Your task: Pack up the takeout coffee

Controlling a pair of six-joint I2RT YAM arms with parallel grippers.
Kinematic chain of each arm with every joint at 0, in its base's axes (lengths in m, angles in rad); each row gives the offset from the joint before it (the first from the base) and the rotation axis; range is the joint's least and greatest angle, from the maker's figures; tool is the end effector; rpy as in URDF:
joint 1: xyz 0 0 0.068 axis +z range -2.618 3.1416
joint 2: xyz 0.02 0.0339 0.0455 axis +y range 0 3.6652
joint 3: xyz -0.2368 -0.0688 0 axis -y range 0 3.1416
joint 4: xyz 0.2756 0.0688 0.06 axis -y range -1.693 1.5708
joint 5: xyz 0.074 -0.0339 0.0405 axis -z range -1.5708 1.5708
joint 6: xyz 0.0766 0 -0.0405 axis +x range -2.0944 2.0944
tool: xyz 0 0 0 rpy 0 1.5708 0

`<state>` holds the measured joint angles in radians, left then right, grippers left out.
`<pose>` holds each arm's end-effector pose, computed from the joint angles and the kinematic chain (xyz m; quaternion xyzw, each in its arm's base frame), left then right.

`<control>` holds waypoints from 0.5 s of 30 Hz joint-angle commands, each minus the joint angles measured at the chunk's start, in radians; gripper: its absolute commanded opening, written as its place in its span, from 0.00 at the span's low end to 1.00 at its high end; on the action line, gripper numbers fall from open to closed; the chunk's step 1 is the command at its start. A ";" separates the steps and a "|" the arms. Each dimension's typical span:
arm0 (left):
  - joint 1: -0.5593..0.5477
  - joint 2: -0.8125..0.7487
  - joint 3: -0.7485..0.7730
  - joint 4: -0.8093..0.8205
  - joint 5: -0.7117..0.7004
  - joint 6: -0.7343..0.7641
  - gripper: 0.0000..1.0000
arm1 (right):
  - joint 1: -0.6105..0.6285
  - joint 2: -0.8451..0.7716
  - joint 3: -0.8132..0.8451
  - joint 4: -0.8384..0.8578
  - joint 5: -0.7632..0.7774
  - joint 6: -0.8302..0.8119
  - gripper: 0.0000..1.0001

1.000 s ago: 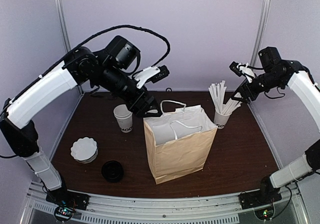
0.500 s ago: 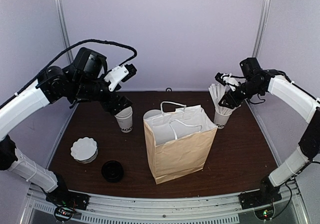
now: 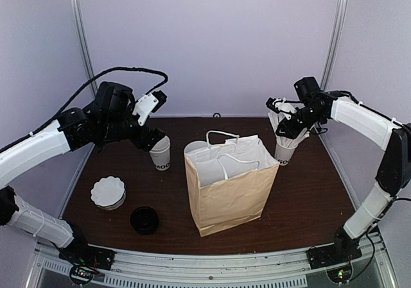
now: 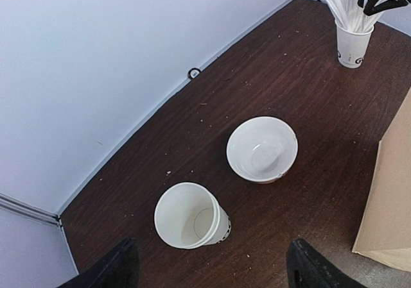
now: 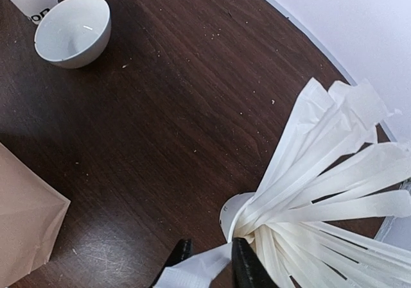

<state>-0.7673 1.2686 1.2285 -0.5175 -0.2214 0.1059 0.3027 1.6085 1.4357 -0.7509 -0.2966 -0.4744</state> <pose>0.2661 -0.2333 0.3098 0.3189 0.8102 -0.0652 0.4875 0.3747 0.1405 0.2444 -0.3987 0.8500 0.1126 0.3253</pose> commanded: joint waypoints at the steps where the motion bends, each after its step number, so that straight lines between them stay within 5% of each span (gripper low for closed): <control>1: 0.003 -0.002 -0.001 0.074 0.031 -0.003 0.83 | 0.004 -0.079 0.013 0.016 0.001 0.009 0.19; 7: 0.003 -0.002 0.000 0.063 0.052 -0.001 0.83 | 0.013 -0.116 -0.001 0.036 -0.007 0.023 0.01; 15: 0.004 -0.014 -0.001 0.055 0.059 0.006 0.83 | 0.013 -0.157 0.043 0.001 0.013 0.038 0.00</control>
<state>-0.7673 1.2686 1.2285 -0.5007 -0.1783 0.1066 0.3099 1.4975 1.4357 -0.7296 -0.2974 -0.4576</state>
